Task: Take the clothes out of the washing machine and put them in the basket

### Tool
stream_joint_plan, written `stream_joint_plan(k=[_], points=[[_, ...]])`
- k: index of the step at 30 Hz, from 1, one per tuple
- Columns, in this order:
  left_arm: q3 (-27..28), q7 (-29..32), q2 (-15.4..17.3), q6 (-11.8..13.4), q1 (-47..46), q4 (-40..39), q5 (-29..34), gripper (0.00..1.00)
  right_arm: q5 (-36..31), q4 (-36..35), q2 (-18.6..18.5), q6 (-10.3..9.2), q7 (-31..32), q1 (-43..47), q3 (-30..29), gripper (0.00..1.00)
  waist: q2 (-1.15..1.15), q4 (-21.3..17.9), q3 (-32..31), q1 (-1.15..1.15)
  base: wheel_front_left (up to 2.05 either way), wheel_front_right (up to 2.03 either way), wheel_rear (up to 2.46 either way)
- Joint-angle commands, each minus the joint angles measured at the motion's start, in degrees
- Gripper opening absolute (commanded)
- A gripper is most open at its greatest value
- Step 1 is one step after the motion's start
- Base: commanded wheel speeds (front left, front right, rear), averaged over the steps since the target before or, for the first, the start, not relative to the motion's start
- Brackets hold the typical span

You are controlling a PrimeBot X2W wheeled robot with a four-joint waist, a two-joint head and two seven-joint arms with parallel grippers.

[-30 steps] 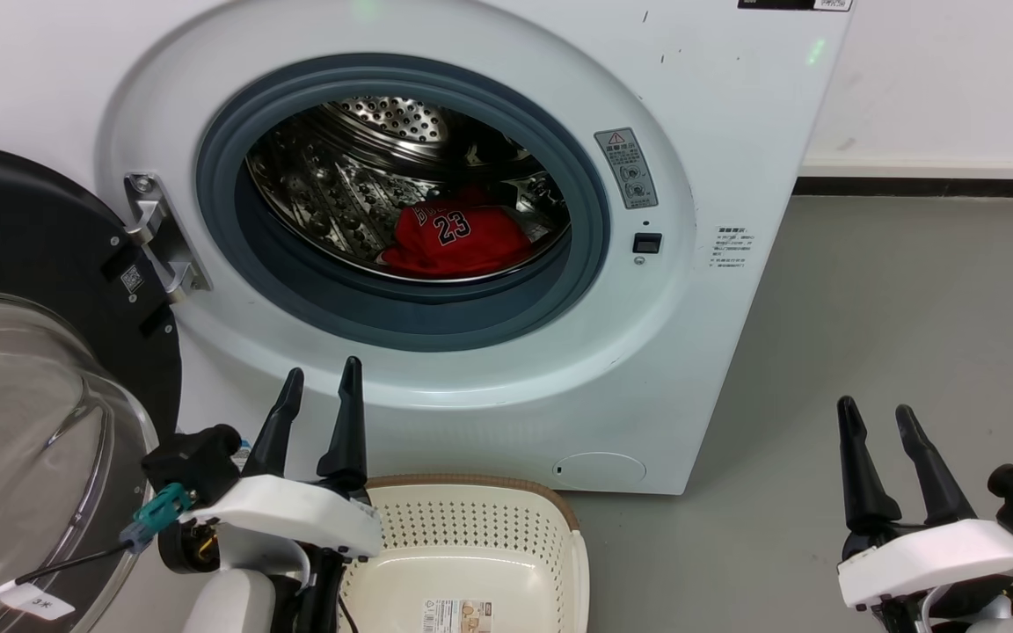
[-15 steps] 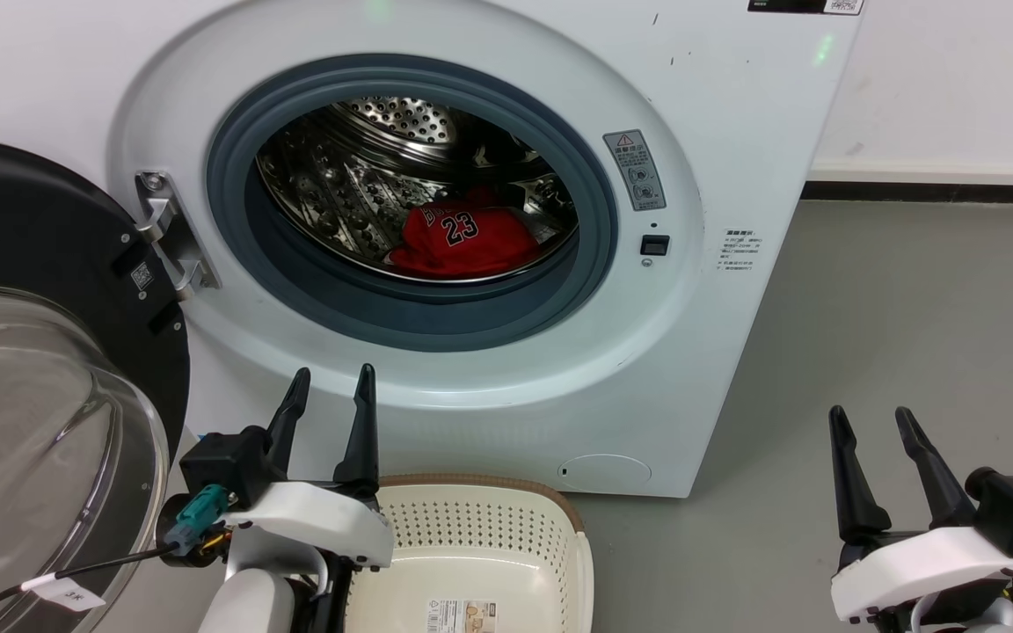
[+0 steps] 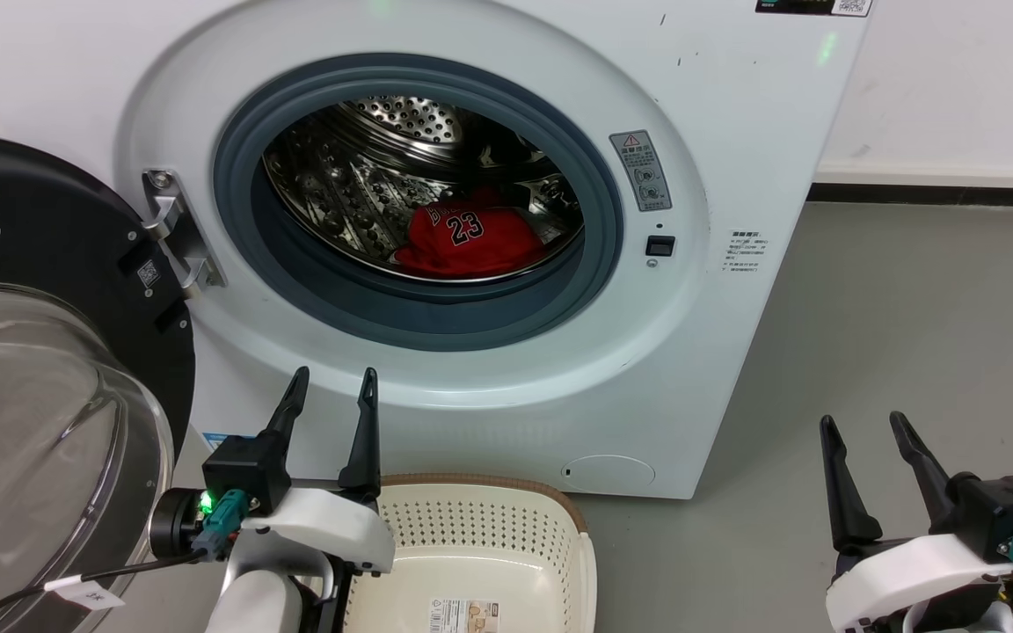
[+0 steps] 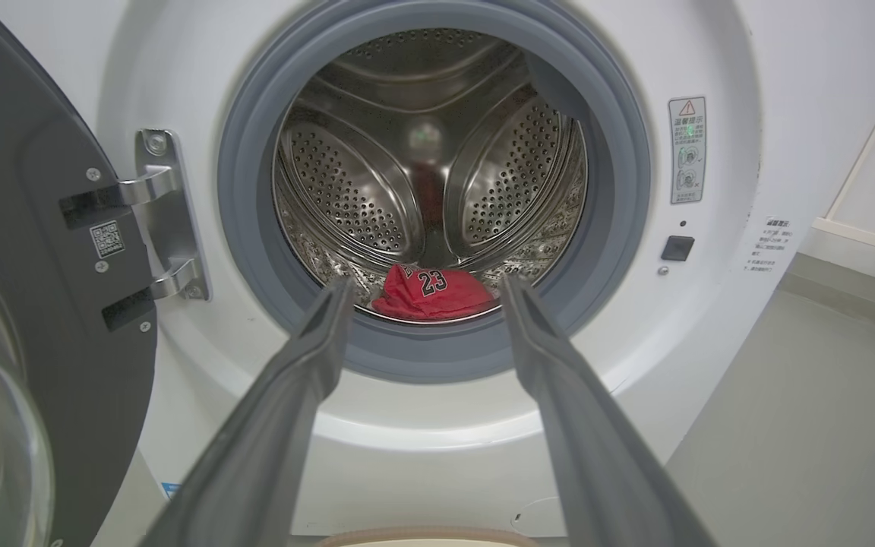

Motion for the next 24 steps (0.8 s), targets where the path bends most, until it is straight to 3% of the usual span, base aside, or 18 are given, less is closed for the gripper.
stream_joint_plan(k=[1,24], points=[[-0.06,-0.47,0.33,0.36,-1.07,-0.08,1.18,1.00,-1.26,-0.58,-0.15,-0.02,-0.12,0.16,0.02,1.00,0.00,0.03,-0.02,0.00,0.00,0.00,0.00],[0.42,-2.75,-0.03,0.76,-1.05,1.78,8.33,1.00,-6.62,0.10,-0.14,-0.02,-2.24,0.90,0.26,1.00,0.00,0.76,0.39,0.00,0.00,0.00,0.00]])
